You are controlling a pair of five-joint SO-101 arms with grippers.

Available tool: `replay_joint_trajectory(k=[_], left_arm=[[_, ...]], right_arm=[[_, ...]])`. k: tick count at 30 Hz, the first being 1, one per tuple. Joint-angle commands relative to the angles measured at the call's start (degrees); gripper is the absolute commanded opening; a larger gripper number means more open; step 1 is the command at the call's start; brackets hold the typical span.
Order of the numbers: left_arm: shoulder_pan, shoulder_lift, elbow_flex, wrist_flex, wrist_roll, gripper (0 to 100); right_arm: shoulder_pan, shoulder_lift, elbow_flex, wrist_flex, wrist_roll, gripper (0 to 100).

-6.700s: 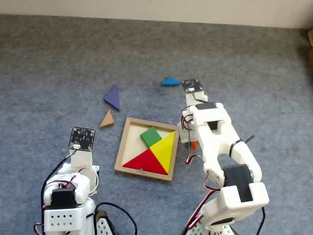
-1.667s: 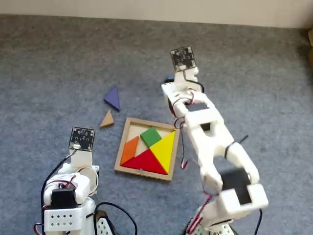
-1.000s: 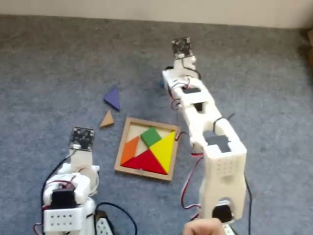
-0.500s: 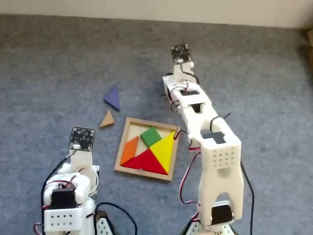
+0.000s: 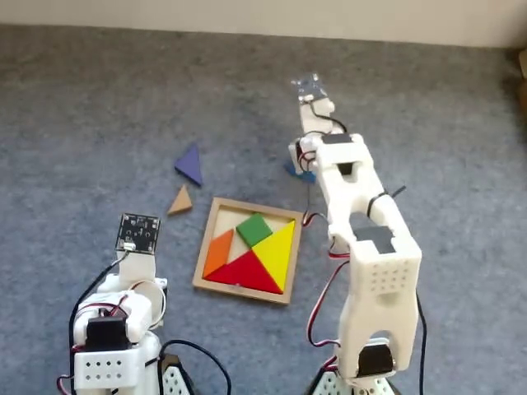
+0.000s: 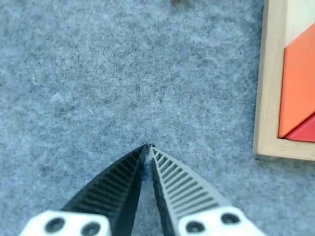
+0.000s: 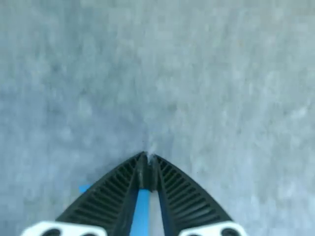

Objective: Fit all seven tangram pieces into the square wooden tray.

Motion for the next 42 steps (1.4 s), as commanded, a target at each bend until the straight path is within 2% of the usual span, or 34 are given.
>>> replay_joint_trajectory(k=[1,11,20,25,30,36,42], left_arm=[[-0.48,-2.15,1.19,0.44,0.44,1],[-0.48,-2.15,1.19,0.44,0.44,1],[-0.48,-2.15,1.19,0.44,0.44,1],[-0.48,-2.15,1.19,0.44,0.44,1],[-0.48,-2.15,1.19,0.44,0.44,1],[-0.48,-2.15,1.19,0.44,0.44,1],[-0.48,-2.15,1.19,0.44,0.44,1]], right_arm=[[0.75,-5.23,-0.92,10.42,0.7,0.5],[0.31,-6.2,-1.63,27.65,0.79,0.5],[-0.75,-18.24,1.8,27.47,0.79,0.5],[-3.82,-21.58,11.21,19.12,0.7,0.5],[-3.47,-21.49,20.18,10.15,0.7,0.5],[-3.12,-21.93,24.22,14.46,0.88,0.5],[-2.59,-22.02,24.4,23.08,8.97,0.5]])
